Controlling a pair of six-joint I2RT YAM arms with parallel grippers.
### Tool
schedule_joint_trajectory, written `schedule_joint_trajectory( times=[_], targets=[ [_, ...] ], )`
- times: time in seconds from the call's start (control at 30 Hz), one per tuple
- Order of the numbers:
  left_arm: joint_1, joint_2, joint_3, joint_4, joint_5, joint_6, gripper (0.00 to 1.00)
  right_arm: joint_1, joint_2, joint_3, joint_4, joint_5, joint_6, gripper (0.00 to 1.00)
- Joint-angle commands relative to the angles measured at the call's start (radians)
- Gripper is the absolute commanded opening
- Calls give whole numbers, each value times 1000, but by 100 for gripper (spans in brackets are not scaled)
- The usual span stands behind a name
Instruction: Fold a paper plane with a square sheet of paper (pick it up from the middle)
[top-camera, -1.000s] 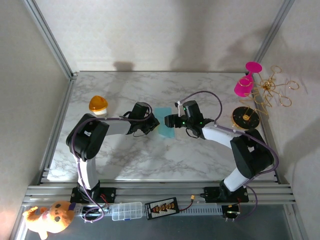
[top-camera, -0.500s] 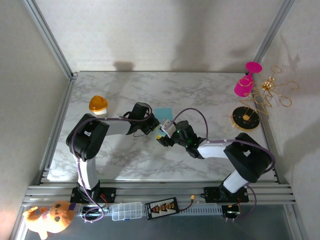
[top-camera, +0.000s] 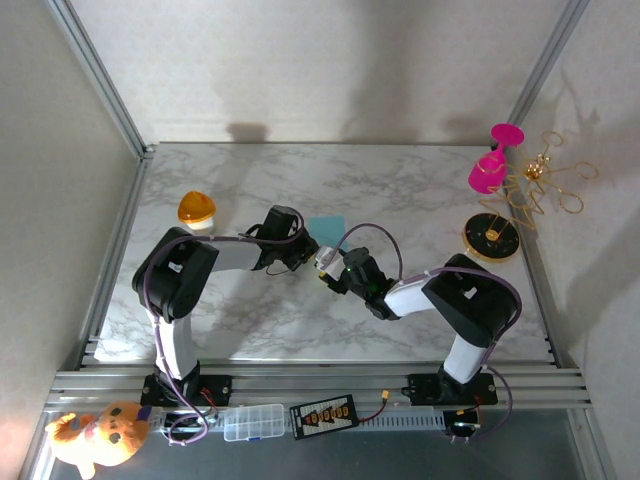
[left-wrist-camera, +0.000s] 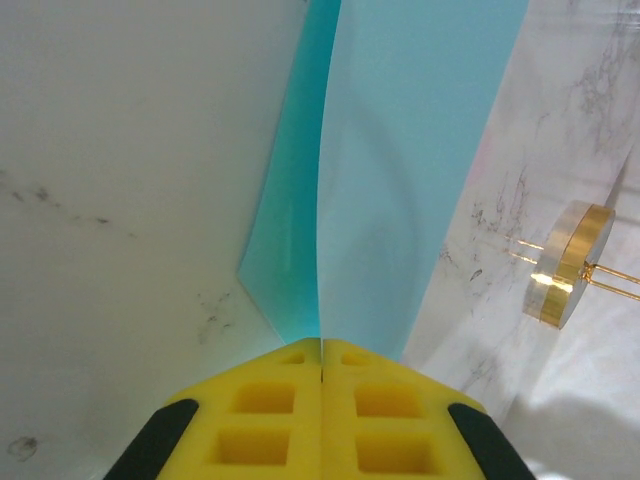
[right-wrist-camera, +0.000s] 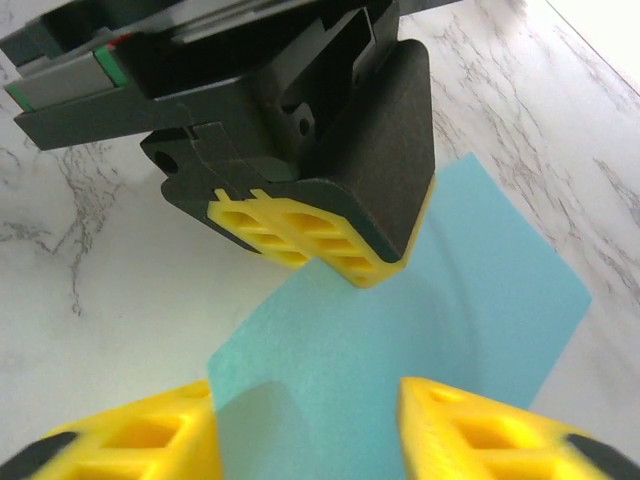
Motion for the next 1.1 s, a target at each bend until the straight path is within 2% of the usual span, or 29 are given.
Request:
schedule_joint_trajectory(
  times=[0.0,0.27,0.37,0.43,0.5,0.6,0.8,1.07],
  targets=[
    [8,-7,-12,8,14,-9,2,10,13,6,38,3,-9,37],
    [8,-18,-12,-5,4,-1,7,13,2,7,25,-42,1,18],
    [6,-47,-18,-33,-27,30,21,13,-10,22,-52,-91,6,7],
    [12,-83,-8,-117,-101,85,26,11,-25,32,-110,-131,13,1],
    [21,-121,4,-196,-188,135,30,10,-40,42,-172,-182,28,0],
    [31,-157,17,-221,-235,179,33,7,-53,55,-235,-261,75,0],
    [15,-143,47,-152,-179,231,37,3,-58,56,-259,-343,177,0],
    [0,15,140,-222,-176,282,26,-2,-55,69,-293,-391,250,0]
  ],
)
